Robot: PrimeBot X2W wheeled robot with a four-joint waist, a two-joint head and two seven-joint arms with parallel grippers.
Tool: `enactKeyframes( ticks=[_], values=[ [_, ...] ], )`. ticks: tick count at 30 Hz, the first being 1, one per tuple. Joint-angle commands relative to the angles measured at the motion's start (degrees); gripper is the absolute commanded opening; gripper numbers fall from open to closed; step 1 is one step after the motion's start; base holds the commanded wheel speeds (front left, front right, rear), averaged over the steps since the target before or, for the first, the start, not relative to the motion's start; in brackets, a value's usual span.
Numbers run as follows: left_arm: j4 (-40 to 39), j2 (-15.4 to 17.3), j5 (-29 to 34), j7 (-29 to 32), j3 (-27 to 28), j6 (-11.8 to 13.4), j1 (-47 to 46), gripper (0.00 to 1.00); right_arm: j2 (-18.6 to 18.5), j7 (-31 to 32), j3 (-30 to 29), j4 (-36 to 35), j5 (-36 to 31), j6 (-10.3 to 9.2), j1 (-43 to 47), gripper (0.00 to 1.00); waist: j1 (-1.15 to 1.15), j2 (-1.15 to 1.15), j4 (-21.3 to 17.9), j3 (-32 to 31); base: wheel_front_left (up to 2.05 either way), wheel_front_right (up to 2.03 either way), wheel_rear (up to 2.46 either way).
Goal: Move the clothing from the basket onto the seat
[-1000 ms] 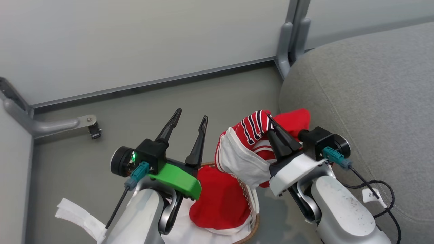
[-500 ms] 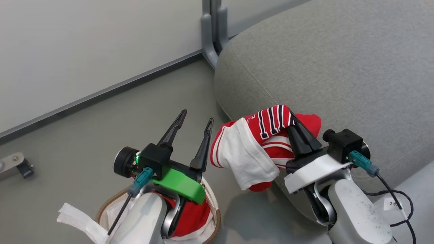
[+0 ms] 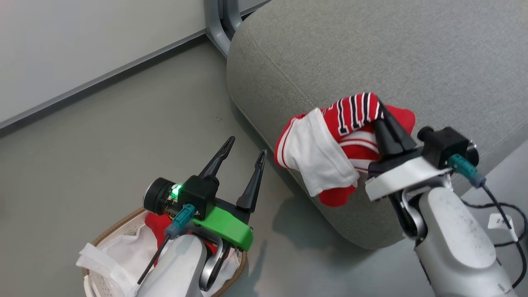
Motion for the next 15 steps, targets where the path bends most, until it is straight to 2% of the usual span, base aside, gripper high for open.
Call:
enactKeyframes(
  ticks=[1, 7, 15],
  values=[
    [0.1, 0.5, 0.7, 0.0, 0.5, -0.2, 0.9, 1.0, -0.8, -0.1, -0.5, 0.9, -0.4, -0.06, -2.8, 0.0, 0.0, 0.0, -0.2, 1.8, 0.0, 0.0, 0.0],
    [0.2, 2.3, 1.6, 0.0, -0.2, -0.3, -0.9, 1.0, -5.5, -0.1, -5.6, 7.4, -1.3, -0.06, -14.3, 0.0, 0.0, 0.0, 3.6, 6.8, 0.0, 0.0, 0.0],
    [-0.6, 5.7, 0.7, 0.0, -1.8, -0.2, -4.5, 1.0, -13.6, -0.1, -12.8, 16.5, -5.8, -0.07, -28.5, 0.0, 0.0, 0.0, 8.6, 13.6, 0.0, 0.0, 0.0]
  ],
)
